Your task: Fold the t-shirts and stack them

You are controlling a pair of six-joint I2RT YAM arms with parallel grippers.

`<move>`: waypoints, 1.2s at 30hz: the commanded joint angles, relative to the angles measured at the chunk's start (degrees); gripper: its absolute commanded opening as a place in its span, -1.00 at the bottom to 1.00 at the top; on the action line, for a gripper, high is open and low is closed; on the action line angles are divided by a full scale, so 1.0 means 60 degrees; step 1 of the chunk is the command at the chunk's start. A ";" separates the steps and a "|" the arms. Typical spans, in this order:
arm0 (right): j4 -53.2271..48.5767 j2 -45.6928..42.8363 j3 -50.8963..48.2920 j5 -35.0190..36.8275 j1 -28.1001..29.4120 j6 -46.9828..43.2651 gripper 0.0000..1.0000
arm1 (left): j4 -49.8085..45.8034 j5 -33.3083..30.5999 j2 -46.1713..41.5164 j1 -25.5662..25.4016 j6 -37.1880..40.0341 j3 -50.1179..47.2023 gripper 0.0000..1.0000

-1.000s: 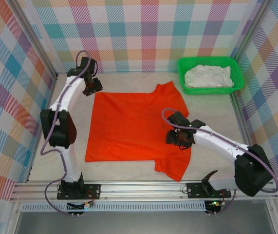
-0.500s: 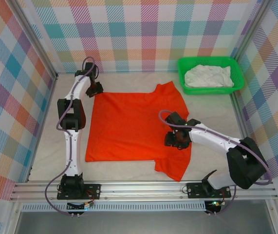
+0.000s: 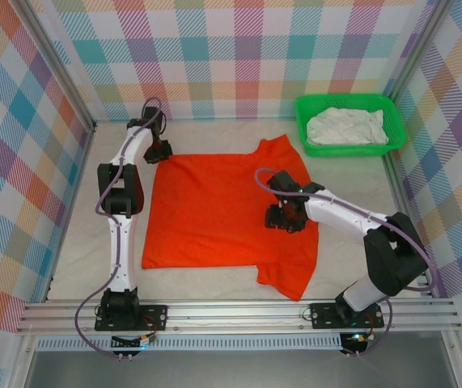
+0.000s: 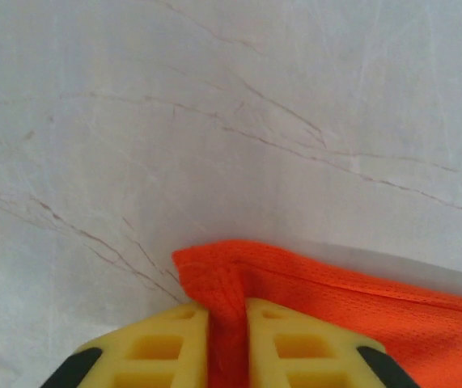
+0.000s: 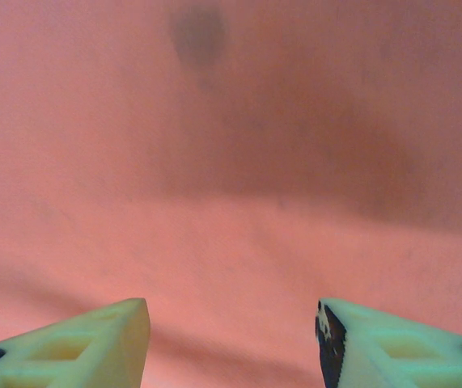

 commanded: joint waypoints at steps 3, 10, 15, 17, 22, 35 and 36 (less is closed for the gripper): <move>-0.0220 0.1025 0.1904 -0.0270 -0.0902 -0.1375 0.18 | -0.0164 0.0655 -0.0224 -0.0286 0.0127 -0.1190 -1.00; -0.0806 0.3657 0.5060 0.0113 -0.1870 -0.2391 0.23 | 0.0442 0.0659 -0.1155 -0.0320 0.0010 -0.2326 -1.00; -0.1388 0.5367 0.6713 0.0307 -0.2408 -0.2473 0.15 | 0.0539 0.0542 -0.1504 -0.0318 -0.0021 -0.2634 -1.00; -0.1551 0.5820 0.7073 0.0286 -0.2481 -0.2466 0.13 | 0.0571 0.0485 -0.1591 -0.0316 -0.0055 -0.2705 -1.00; -0.1657 0.6471 0.7179 -0.0132 -0.2477 -0.2276 0.02 | 0.0708 0.0343 -0.1877 -0.0309 -0.0191 -0.3084 -1.00; -0.0571 0.5637 0.5172 -0.1710 -0.1366 -0.1254 -0.50 | 0.1273 0.0221 -0.2438 -0.0241 -0.0361 -0.4240 -1.00; -0.0557 0.5550 0.5169 -0.1667 -0.1232 -0.1205 -0.61 | 0.1297 0.0254 -0.2416 -0.0221 -0.0350 -0.4263 -1.00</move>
